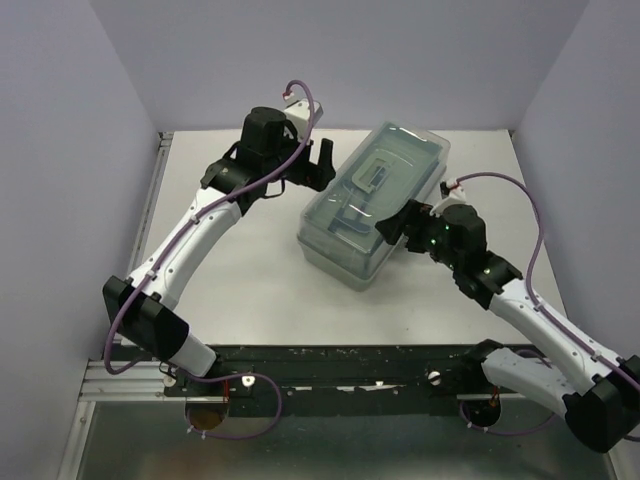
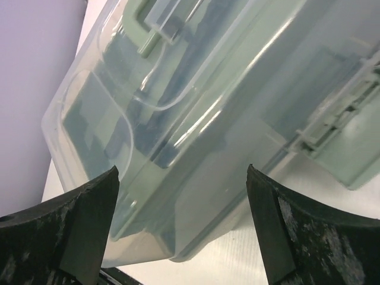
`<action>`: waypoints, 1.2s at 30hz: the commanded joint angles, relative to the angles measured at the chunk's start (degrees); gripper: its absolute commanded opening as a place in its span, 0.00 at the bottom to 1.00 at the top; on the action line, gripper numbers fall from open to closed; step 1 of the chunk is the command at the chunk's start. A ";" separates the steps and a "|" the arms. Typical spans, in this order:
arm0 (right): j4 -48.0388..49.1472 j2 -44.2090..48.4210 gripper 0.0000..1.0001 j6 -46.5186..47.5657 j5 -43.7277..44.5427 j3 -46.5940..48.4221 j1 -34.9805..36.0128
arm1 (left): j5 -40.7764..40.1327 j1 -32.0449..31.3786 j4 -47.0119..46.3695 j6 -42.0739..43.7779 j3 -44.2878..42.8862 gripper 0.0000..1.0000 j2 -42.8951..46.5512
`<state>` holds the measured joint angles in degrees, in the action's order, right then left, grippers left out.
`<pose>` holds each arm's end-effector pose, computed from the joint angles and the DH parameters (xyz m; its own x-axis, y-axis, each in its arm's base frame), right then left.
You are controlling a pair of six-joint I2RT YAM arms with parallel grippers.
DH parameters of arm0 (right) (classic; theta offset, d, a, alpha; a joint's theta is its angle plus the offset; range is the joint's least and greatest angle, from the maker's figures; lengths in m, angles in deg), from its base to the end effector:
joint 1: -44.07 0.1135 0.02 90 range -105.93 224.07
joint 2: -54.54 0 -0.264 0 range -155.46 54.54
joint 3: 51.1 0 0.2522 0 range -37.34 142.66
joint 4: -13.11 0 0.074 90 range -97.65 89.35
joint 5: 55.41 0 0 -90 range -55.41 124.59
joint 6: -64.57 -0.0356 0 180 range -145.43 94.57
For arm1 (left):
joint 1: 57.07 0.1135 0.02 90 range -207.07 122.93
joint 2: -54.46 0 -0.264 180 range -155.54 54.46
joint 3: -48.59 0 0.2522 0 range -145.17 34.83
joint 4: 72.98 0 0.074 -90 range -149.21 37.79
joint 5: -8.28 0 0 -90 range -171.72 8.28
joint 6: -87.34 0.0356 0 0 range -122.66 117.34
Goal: Pack the tool kit
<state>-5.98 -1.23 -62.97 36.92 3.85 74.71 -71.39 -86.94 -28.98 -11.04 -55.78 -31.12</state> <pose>0.1958 0.1143 0.2908 -0.5226 0.3981 -0.7540 -0.1992 0.8029 0.5619 0.2891 -0.1734 0.4115 -0.4573 0.0973 -0.8840 0.5701 0.7950 -0.2074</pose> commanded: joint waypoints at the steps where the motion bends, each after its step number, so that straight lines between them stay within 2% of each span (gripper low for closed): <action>1: -9.27 3.55 0.95 2.21 -1.95 2.76 -8.01 | 5.14 1.39 1.57 -0.14 -7.37 0.99 -6.60; 3: -9.27 5.83 0.95 2.64 -6.97 1.27 -14.95 | 6.72 1.39 2.98 -0.84 -9.75 0.99 -9.76; 6: -10.40 8.30 0.95 5.01 -9.44 -0.58 -21.74 | 9.09 1.39 3.07 -2.25 -11.08 0.99 -12.94; 10: -7.79 7.35 0.84 4.23 -17.95 -5.49 -30.27 | 10.41 1.39 2.37 -2.87 -11.17 0.99 -16.19; 12: -3.23 6.29 0.81 2.57 -22.17 -8.74 -34.49 | 11.38 1.39 2.02 -3.39 -10.82 0.99 -17.51; 15: 3.45 5.41 0.81 0.37 -24.03 -13.49 -36.17 | 13.75 1.39 -0.34 -4.88 -7.93 0.98 -18.04; 17: 7.67 4.88 0.80 -0.95 -24.30 -16.13 -36.61 | 15.16 1.39 -2.72 -6.11 -4.94 0.93 -17.61; 22: 18.57 3.30 0.74 -4.47 -24.56 -23.16 -36.61 | 16.13 1.48 -5.80 -8.14 0.51 0.72 -16.20; 28: 27.90 1.81 0.66 -6.49 -24.65 -27.04 -36.70 | 15.69 1.39 -7.56 -8.32 5.35 0.66 -14.09; 36: 38.62 -6.62 0.54 -8.34 -28.08 -26.16 -36.52 | 13.76 1.39 -7.13 -7.44 7.55 0.63 -12.86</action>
<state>23.88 -4.35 -69.92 11.72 -22.55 38.36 -58.11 -84.99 -44.21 -20.35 -50.84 -44.80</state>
